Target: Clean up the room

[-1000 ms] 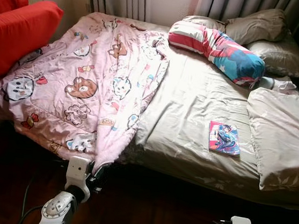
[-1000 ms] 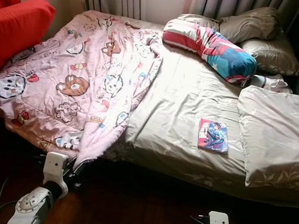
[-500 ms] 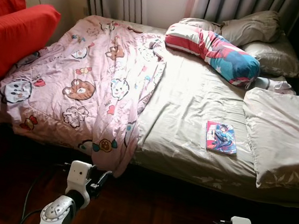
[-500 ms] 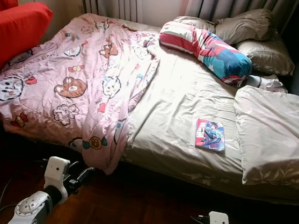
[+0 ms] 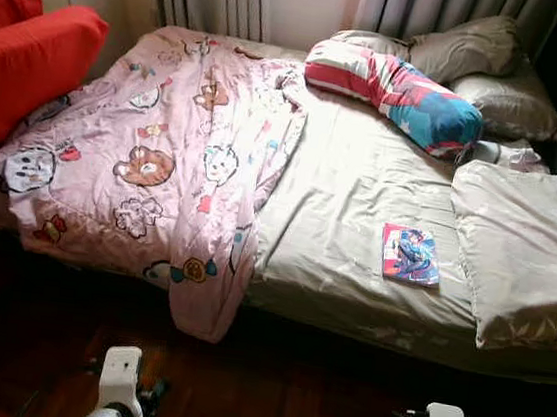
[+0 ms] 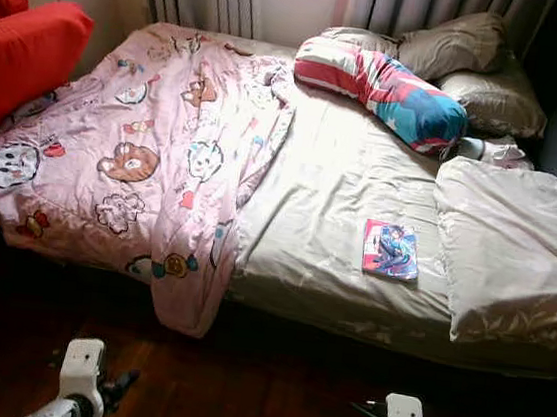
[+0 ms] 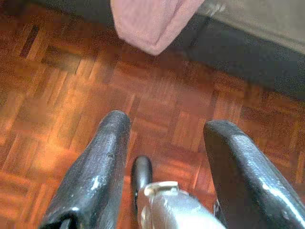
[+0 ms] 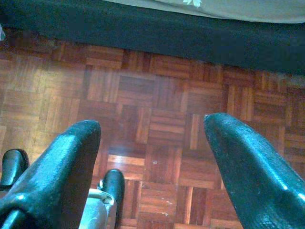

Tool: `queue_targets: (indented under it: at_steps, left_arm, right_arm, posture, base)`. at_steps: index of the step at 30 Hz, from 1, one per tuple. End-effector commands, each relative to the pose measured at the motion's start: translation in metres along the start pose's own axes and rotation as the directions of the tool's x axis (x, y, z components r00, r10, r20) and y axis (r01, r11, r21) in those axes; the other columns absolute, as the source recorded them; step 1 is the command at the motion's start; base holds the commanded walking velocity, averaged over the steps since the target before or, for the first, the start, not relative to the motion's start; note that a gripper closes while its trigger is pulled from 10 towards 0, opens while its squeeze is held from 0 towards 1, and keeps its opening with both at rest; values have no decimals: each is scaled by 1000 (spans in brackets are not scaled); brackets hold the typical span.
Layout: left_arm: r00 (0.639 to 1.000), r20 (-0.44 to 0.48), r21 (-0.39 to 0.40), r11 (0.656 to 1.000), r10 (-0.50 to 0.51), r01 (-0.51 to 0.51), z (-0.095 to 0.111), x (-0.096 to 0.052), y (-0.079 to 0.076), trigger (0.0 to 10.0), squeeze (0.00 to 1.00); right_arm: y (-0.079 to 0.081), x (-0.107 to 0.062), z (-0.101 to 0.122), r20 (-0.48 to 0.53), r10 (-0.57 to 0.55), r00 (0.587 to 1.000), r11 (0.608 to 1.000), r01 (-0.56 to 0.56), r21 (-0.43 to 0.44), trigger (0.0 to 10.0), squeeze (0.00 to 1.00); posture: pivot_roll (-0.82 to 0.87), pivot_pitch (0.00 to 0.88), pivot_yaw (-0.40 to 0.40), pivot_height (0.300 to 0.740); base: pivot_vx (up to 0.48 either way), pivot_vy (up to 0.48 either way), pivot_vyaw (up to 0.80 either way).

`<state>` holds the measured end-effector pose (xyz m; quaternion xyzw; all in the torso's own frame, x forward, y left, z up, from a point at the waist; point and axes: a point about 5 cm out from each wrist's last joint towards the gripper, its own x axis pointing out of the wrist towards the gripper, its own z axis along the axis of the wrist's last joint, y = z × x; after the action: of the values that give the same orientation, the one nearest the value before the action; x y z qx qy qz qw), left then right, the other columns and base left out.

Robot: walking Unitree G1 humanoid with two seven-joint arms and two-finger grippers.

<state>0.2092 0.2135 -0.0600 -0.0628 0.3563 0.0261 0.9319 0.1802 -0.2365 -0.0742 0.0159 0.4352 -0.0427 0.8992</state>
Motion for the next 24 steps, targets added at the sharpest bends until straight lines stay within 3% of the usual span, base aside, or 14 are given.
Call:
queue_targets:
  at_steps: [1,5,7,12,17,24]
  left_arm:
    - [999,-52,14,1000,11,-11,-10,-1,-1,10000,0]
    - [996,-80,15,999,37,-36,-17,-4,2,10000,0]
    - [986,-133,6,995,100,-100,-32,-12,16,10000,0]
    - [979,-163,16,993,119,-118,-41,-17,24,10000,0]
    - [951,-248,27,982,186,-185,-62,-33,45,10000,0]
    - [956,-215,55,980,198,-190,-55,-30,46,10000,0]
  right_arm:
    - [0,0,-2,-9,-4,1000,1000,4,14,10000,0]
    - [1,0,-2,-6,-5,1000,1000,5,25,10000,0]
    - [1,0,-2,-12,-4,1000,1000,4,26,10000,0]
    - [0,0,-3,-16,-2,1000,1000,3,24,10000,0]
    - [1,0,-3,-18,1,1000,1000,-1,18,10000,0]
    - [1,0,-4,-22,1,1000,1000,-1,12,10000,0]
  posture:
    - [-12,25,6,740]
    - [-19,23,8,740]
    - [-19,21,10,740]
    - [-21,18,10,740]
    - [-24,9,15,740]
    - [-23,0,14,740]
  base:
    - [0,0,0]
    - [0,0,0]
    - [0,0,0]
    - [0,0,0]
    - [0,0,0]
    - [0,0,0]
